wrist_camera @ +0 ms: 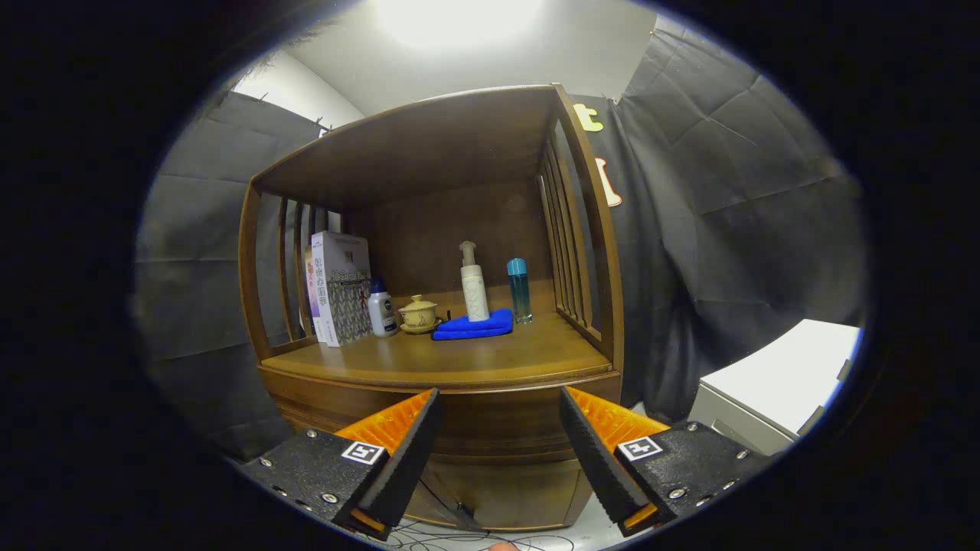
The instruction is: Pull open the drawer, take out the items inside it, and place them on the countertop above the cabinet.
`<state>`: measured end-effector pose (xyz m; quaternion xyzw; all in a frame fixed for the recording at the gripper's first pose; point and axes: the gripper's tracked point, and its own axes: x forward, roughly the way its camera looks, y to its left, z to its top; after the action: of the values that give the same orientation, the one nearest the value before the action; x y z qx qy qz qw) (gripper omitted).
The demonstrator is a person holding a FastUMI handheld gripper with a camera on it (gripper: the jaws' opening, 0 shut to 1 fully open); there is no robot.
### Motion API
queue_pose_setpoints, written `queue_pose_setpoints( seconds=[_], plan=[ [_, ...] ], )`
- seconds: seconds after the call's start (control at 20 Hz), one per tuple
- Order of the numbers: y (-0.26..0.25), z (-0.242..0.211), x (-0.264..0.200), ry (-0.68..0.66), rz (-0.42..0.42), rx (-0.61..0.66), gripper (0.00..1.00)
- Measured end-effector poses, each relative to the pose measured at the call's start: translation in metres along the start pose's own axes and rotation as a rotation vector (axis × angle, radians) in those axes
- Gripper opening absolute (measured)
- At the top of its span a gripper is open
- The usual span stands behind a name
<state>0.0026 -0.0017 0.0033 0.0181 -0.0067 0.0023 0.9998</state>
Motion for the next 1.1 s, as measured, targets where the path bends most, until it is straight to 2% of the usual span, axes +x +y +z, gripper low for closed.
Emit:
queue_pose_setpoints(
  seconds=[0.6,0.85,1.1],
  plan=[
    [0.069,0.022,0.02,-0.064,0.14,0.0,0.95],
    [0.106,-0.01,0.051,0.001,0.198,-0.012,0.95],
    [0.126,-0.057,0.076,0.12,0.192,0.018,0.95]
  ],
)
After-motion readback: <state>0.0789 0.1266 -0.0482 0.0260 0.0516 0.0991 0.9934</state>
